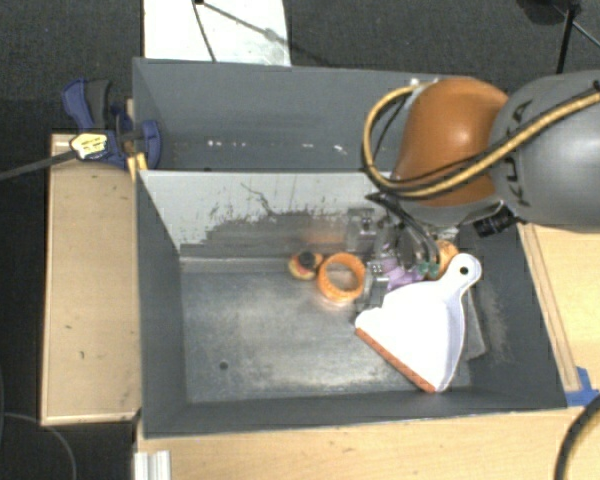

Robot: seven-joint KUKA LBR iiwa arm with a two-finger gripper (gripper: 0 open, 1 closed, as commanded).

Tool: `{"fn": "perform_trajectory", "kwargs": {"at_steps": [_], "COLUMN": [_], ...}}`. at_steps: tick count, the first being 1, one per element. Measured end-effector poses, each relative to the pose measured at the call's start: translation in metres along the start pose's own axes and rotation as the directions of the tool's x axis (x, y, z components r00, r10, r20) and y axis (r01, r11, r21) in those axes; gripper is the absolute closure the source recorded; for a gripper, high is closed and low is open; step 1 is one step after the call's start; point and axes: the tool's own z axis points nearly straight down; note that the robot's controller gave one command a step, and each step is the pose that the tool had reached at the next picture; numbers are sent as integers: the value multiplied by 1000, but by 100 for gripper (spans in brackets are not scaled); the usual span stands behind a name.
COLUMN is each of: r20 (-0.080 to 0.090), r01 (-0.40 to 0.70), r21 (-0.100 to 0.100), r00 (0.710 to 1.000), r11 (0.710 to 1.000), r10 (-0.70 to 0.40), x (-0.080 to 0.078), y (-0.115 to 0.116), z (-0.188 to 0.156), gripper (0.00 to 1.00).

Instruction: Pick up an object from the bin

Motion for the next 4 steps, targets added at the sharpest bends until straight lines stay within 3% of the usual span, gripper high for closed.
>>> {"fn": "perform_trajectory", "kwargs": {"at_steps": [1, 2, 3, 4], "r20": [8, 12, 6, 8], "r01": [-1, 165, 338, 29], "r21": [0, 2, 3, 1], "r00": [1000, 986, 941, 1000], "r11": [1000, 986, 941, 1000], "r10": [1, -165, -338, -29], "x": [-2, -1, 5, 8], "y": [0, -12, -48, -60], "z": [-5, 11, 33, 53], "gripper": [0, 0, 0, 0]}}
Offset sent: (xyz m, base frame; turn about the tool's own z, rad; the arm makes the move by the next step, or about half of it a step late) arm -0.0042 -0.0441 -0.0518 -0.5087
